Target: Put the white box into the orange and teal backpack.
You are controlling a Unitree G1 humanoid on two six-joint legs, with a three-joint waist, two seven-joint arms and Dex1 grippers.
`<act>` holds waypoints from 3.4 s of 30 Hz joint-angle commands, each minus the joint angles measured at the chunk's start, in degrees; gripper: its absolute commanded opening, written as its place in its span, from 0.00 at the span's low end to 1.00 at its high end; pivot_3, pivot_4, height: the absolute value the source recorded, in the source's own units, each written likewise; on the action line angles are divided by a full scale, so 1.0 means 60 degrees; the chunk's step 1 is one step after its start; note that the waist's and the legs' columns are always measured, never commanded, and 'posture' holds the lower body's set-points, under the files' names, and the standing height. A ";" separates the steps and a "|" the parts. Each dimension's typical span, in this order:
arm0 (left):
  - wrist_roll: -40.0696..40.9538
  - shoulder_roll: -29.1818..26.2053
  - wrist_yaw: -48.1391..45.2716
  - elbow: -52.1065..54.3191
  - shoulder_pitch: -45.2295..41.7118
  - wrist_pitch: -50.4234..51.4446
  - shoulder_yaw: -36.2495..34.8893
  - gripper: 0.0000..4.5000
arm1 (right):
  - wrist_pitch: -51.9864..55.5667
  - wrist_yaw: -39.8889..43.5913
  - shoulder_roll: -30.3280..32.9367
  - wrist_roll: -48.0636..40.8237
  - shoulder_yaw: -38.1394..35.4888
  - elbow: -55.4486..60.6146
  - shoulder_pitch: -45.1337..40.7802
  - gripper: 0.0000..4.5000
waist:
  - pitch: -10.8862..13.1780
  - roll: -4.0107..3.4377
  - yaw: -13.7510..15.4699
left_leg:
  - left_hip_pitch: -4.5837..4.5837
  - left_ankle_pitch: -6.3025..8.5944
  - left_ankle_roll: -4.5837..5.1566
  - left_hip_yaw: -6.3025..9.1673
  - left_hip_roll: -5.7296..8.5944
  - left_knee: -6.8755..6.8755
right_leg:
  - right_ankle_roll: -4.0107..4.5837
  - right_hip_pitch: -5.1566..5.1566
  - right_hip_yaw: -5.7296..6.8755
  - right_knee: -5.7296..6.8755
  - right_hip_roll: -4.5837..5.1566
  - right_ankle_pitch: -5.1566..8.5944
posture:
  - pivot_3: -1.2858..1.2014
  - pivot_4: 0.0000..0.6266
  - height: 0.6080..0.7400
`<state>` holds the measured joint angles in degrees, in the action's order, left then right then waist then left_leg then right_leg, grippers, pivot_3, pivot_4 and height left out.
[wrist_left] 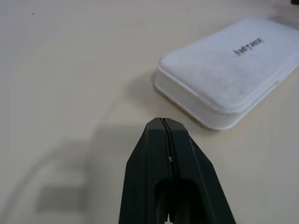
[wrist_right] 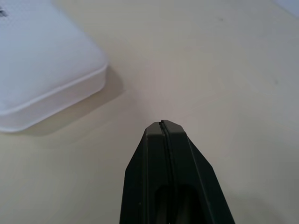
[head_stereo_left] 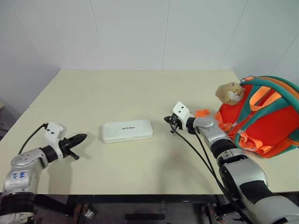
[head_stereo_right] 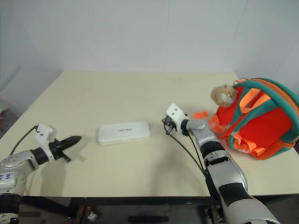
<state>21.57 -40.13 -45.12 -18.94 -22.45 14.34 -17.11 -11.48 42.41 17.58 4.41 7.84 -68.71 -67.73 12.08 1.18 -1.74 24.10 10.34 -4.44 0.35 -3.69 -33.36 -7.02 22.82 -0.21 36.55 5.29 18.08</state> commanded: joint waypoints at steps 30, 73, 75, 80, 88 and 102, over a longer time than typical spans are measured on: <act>-0.0488 0.1229 0.0508 -0.0378 -0.1133 -0.0191 0.0987 0.00 | 0.0666 0.1156 -0.1134 0.0053 0.0015 0.1175 0.0806 0.00 | -0.0005 0.0008 -0.0016 | -0.0005 0.0000 -0.0001 -0.0013 0.0000 -0.0043 | -0.0008 0.0001 -0.0020 0.0047 -0.0002 -0.0004 | 0.52 0.24 1.00; -0.1269 0.1573 0.3745 0.1020 -0.0148 0.0355 0.0223 0.00 | 0.1631 0.0519 -0.1087 0.0002 0.0041 0.1795 0.0900 0.00 | -0.0006 0.0014 0.0004 | -0.0004 0.0022 0.0017 -0.0014 -0.0001 -0.0062 | -0.0011 0.0000 -0.0028 0.0040 -0.0006 -0.0009 | 0.52 0.24 1.00; -0.1342 0.1625 0.3772 0.0539 -0.0496 0.0401 0.0347 0.00 | 0.1480 0.0416 -0.1172 -0.0002 0.0001 0.1485 0.0738 0.00 | -0.0007 0.0016 0.0005 | -0.0003 0.0021 0.0017 -0.0014 -0.0001 -0.0063 | -0.0013 0.0000 -0.0028 0.0039 -0.0006 -0.0011 | 0.52 0.24 1.00; -0.1374 0.1733 0.3369 -0.0246 -0.1098 0.0156 0.0660 0.00 | 0.1305 0.0409 -0.1288 -0.0025 -0.0007 0.1285 0.0619 0.00 | -0.0007 0.0017 0.0009 | 0.0002 0.0026 0.0011 -0.0015 -0.0001 -0.0053 | -0.0016 0.0001 -0.0028 0.0022 -0.0006 -0.0012 | 0.52 0.24 1.00; -0.1229 0.1760 0.2779 -0.0292 -0.1200 0.0372 0.0870 0.00 | 0.1658 0.0801 -0.1231 -0.0141 0.0083 0.2311 0.1133 0.00 | -0.0007 0.0017 0.0003 | 0.0002 0.0029 0.0005 -0.0026 -0.0002 -0.0039 | -0.0017 0.0001 -0.0028 -0.0003 -0.0005 -0.0012 | 0.52 0.24 1.00; -0.1125 0.1974 0.1656 -0.0007 -0.1230 0.0893 0.1337 0.00 | 0.4707 0.1493 -0.0445 -0.0320 0.0367 0.7158 0.3170 0.00 | -0.0009 0.0020 0.0047 | 0.0002 0.0031 0.0007 -0.0027 -0.0001 -0.0053 | -0.0018 -0.0001 -0.0028 0.0000 -0.0004 -0.0013 | 0.52 0.24 1.00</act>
<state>14.14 -29.33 -32.79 -20.79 -29.24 19.05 -11.66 15.56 50.54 15.00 3.92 9.58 -30.21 -48.51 12.03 1.30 -1.46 24.11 10.52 -4.39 0.18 -3.70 -33.68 -7.14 22.80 -0.38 36.55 5.27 18.00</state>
